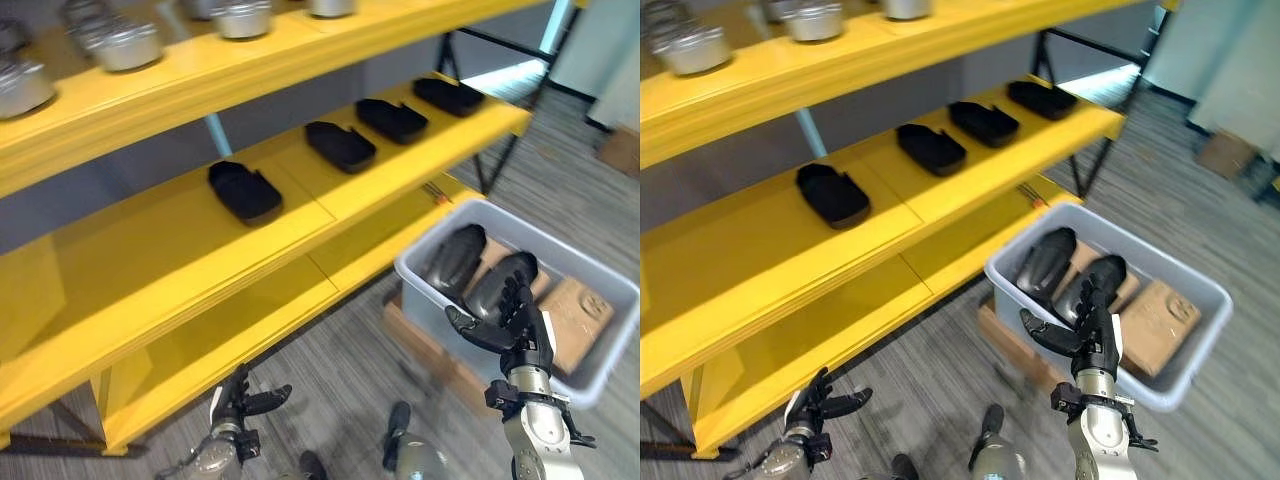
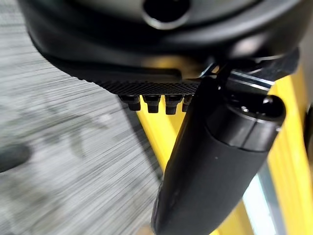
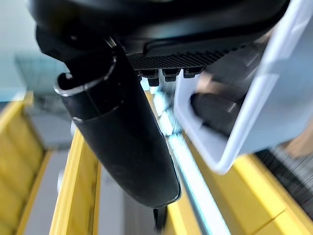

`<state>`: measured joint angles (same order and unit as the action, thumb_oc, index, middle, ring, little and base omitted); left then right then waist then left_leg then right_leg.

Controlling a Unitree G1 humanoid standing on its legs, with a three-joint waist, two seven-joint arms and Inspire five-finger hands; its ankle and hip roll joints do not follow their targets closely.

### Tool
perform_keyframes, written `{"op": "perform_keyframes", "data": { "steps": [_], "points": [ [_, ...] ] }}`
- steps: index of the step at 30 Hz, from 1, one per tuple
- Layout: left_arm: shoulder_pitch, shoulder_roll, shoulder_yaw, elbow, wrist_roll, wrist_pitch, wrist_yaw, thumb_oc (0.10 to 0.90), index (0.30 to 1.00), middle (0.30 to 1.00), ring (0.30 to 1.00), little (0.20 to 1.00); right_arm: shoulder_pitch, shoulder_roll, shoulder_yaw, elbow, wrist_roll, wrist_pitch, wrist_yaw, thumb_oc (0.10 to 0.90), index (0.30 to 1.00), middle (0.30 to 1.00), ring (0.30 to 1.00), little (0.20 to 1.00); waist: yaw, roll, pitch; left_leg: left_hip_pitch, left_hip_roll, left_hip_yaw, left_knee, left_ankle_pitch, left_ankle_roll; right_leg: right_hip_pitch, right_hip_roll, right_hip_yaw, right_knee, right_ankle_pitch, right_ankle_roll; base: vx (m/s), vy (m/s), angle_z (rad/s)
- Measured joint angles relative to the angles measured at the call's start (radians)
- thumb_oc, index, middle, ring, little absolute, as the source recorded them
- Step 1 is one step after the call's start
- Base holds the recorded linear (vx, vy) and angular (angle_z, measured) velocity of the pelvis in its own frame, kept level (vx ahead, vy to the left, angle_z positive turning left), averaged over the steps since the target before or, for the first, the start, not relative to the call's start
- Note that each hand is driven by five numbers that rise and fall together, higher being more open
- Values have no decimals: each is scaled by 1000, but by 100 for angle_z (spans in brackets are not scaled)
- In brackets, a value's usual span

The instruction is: Move parts from the plastic box to the shelf.

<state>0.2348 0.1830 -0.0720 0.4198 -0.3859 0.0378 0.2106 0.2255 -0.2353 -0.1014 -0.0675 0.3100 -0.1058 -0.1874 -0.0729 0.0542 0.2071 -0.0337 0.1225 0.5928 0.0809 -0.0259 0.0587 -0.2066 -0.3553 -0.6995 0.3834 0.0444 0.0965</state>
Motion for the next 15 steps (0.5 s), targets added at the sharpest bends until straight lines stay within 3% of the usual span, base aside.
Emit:
{"op": "perform_keyframes", "data": {
  "steps": [1,2,4,5,6,8,9,10,12,15],
  "points": [
    [20,-12,7,-5,-3,0,4,900,1000,1000,1000,1000,11,-3,0,1,8,2,-2,900,1000,1000,1000,1000,7,5,5,1,7,5,-21,1,0,44,-20,8,9,-31,32,10,-139,-121],
    [28,-10,6,-7,-3,2,3,900,1000,1000,1000,1000,18,-1,-2,2,8,4,-9,900,1000,1000,1000,1000,0,-4,10,1,7,1,-28,5,-14,84,-30,13,-16,-47,57,6,-210,-78],
    [33,-5,24,-9,-4,7,3,900,1000,1000,1000,1000,44,5,-3,-2,8,0,-9,900,1000,1000,1000,1000,-5,-33,8,-6,9,-13,-32,32,-54,161,-35,91,-89,-95,108,24,-164,-53],
    [31,-14,34,-5,-5,8,2,900,1000,1000,1000,1000,49,5,-11,2,9,3,-10,900,1000,1000,1000,1000,6,-27,15,-8,25,-15,-41,38,-71,153,-9,88,-119,-87,85,96,-187,-58],
    [30,-7,40,-20,-5,7,0,900,1000,1000,1000,1000,69,27,-30,1,17,4,-19,900,1000,1000,1000,1000,-10,-45,13,-20,26,-33,-48,34,-114,142,26,95,-177,-79,70,78,-125,-65],
    [32,-7,37,-34,-12,7,-1,900,1000,1000,1000,1000,85,22,-52,-2,18,4,-36,900,1000,1000,1000,1000,-20,-62,15,-15,37,-52,83,11,-96,126,39,103,-198,-76,67,126,-197,-71],
    [42,-10,37,-49,-18,7,-4,900,1000,1000,1000,1000,94,8,-66,-11,18,3,-40,900,1000,1000,1000,1000,-27,-40,2,4,48,-59,100,-12,-99,118,55,104,-202,-57,55,150,-265,-57],
    [49,-22,44,-62,-32,5,-3,900,1000,1000,1000,1000,113,-14,-91,-12,17,-2,-44,900,1000,1000,1000,1000,-67,-6,-21,26,65,-81,20,-25,-127,88,89,107,-172,-52,27,163,-315,-34],
    [12,-17,47,-76,-34,-2,-2,900,1000,1000,1000,1000,127,-9,-115,-10,28,2,-58,900,1000,1000,1000,1000,-81,-26,-30,15,86,-54,9,-13,-129,41,106,134,-135,-74,-13,185,-313,-15],
    [22,-17,37,-78,-34,-1,-3,900,1000,1000,1000,1000,118,-9,-108,-12,29,1,-53,900,1000,1000,1000,1000,-95,-13,-37,19,113,-43,22,-15,-135,26,134,152,-98,-100,-44,195,-266,-20]
  ]
}}
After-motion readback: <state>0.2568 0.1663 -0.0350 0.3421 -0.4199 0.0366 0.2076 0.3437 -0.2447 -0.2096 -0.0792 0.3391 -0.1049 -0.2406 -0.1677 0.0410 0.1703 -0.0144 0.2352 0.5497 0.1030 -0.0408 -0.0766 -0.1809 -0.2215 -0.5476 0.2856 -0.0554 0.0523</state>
